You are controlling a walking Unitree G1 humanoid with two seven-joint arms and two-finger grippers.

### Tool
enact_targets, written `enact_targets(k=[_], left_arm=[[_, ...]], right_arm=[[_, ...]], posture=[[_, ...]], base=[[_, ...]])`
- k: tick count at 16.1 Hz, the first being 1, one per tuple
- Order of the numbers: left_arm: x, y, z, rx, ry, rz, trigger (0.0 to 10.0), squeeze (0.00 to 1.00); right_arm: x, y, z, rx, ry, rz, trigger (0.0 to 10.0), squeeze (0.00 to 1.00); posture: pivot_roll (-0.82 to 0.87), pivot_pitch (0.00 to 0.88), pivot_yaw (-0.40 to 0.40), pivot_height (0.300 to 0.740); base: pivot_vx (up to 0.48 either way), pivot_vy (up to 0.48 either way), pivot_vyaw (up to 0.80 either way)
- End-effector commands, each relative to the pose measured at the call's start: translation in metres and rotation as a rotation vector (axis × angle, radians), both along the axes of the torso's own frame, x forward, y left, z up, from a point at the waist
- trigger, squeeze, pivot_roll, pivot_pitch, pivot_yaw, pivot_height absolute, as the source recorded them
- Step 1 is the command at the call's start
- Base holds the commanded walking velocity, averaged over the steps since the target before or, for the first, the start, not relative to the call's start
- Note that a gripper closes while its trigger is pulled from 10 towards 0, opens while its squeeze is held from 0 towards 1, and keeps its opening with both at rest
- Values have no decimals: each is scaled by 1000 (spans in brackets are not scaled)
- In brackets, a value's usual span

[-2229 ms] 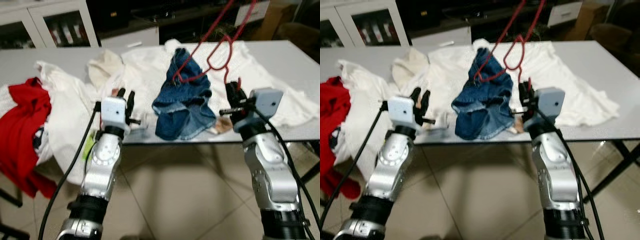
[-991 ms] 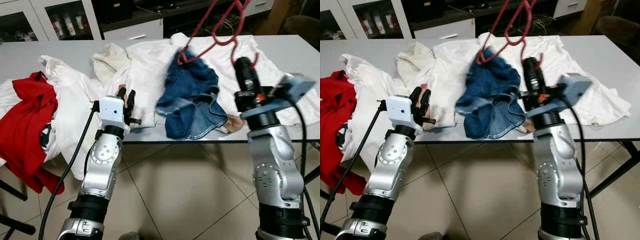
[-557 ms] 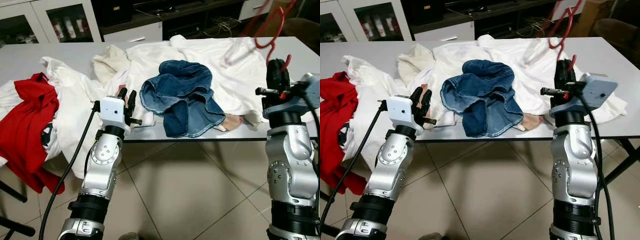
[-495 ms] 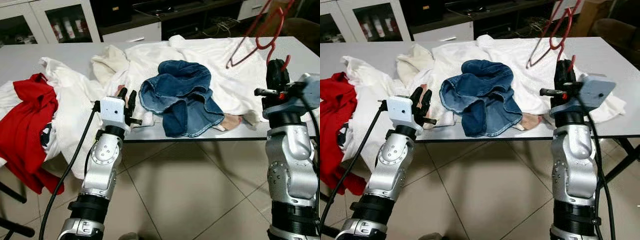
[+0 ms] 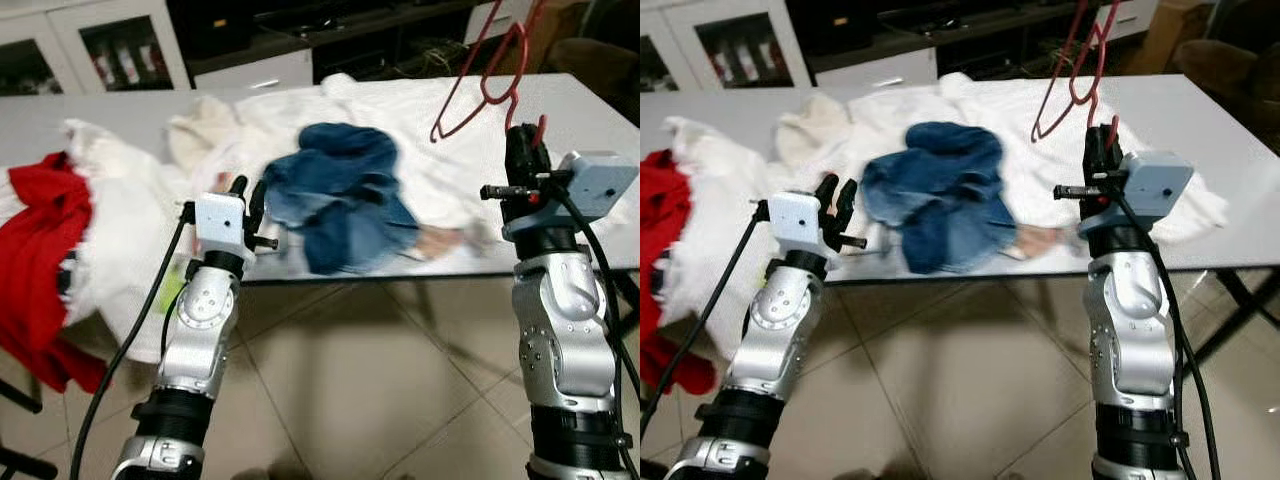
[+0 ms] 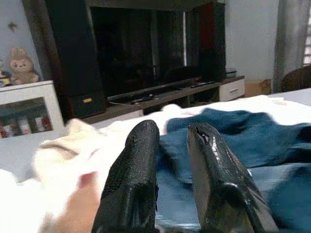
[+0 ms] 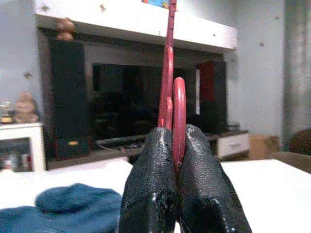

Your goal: Hang hanger

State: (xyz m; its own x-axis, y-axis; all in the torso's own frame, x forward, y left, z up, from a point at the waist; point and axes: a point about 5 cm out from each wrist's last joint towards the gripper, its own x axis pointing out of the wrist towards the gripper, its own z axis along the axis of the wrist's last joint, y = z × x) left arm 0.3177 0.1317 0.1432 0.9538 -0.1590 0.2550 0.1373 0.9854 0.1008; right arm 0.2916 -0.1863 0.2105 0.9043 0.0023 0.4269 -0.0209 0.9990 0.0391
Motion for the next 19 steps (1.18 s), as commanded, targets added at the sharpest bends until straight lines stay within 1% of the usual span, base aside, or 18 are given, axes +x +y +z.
enact_targets(k=[1,3,19], left_arm=[[1,-4,-1,18,10,-12,10000,0],[2,-4,0,17,10,-11,10000,0],[3,-2,-2,3,25,0,10000,0]], right_arm=[[0,0,4,-10,-24,-2,10000,0],[0,2,3,-11,-21,6,10000,0],[1,8,-2,-15,0,41,10000,0]], posture=[[64,1,56,740],[63,1,55,740],[63,0,58,740]], base=[[0,-469,0],[0,-441,0],[0,0,0]])
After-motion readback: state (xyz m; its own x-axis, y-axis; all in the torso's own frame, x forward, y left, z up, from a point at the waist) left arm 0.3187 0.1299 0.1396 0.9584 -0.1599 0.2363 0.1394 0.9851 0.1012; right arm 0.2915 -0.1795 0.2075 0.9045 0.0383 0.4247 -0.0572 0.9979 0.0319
